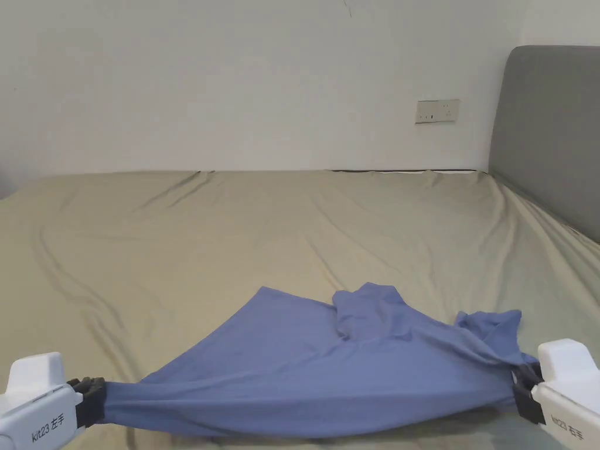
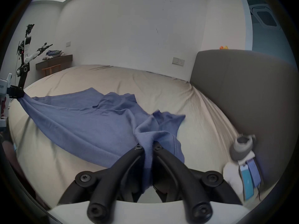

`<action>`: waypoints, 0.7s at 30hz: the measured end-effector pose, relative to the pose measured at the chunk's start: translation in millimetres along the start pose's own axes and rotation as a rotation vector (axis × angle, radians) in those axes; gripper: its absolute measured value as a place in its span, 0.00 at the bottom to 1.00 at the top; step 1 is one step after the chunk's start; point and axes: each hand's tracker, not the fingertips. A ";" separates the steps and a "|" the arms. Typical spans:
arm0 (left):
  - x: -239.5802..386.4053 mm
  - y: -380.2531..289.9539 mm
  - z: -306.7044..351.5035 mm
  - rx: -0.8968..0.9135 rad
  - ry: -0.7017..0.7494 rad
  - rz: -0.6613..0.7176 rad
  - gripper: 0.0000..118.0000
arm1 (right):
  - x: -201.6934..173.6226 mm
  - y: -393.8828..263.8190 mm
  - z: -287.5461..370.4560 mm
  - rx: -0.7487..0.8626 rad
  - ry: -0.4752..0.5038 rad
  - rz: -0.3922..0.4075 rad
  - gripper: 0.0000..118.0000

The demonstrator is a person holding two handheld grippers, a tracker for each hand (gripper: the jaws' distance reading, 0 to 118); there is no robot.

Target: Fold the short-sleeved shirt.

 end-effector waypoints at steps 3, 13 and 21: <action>-9.8 -21.6 28.8 -0.024 -0.005 -0.023 0.01 | 3.4 -32.4 27.1 -0.061 0.040 0.013 0.04; -13.9 -70.8 38.6 -0.131 -0.009 -0.102 0.39 | 7.3 -78.2 41.6 -0.149 0.036 0.028 0.43; -6.0 -51.7 116.3 0.071 -0.050 -0.107 0.46 | 33.0 -58.2 107.8 0.168 0.003 -0.116 0.61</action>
